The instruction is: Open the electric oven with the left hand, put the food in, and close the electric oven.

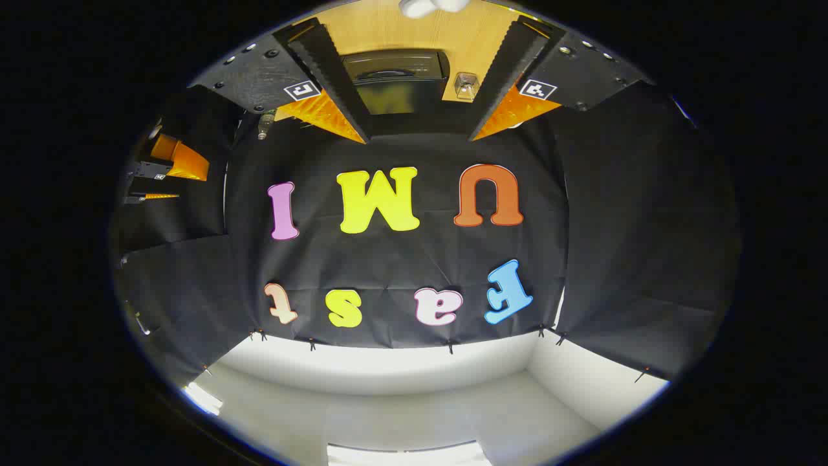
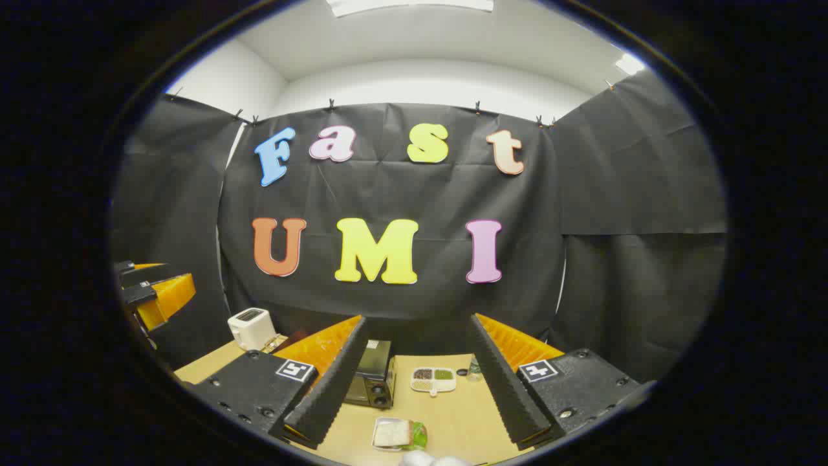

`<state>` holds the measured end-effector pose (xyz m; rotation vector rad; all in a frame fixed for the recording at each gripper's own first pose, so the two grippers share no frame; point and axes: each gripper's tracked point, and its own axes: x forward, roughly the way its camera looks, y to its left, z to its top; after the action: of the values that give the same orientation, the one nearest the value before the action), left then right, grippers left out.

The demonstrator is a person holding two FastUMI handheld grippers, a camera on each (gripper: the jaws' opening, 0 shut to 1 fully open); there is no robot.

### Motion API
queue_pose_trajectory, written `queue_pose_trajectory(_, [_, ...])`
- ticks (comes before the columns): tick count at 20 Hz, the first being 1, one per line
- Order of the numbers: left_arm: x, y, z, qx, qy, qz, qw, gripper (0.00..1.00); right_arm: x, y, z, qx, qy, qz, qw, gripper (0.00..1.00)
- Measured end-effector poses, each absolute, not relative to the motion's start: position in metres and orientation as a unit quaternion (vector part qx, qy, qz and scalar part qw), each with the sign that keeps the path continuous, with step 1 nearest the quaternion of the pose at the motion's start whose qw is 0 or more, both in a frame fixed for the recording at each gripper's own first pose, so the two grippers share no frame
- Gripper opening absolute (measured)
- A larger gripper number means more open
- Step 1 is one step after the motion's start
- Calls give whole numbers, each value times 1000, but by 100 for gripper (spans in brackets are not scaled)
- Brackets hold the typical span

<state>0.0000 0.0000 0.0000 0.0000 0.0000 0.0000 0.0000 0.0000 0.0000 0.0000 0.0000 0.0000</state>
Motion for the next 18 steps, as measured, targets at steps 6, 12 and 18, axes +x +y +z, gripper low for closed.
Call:
queue_pose_trajectory(6, [4,0,-2,-2,6,-1,1000,95,0,0,-4,2,5,0,1000,98])
queue_pose_trajectory(12, [4,6,-8,8,10,5,1000,95,-1,-2,-7,1,9,-5,1000,98])
queue_pose_trajectory(18, [11,0,-23,19,9,3,1000,95,0,-9,-12,2,7,-7,1000,98])
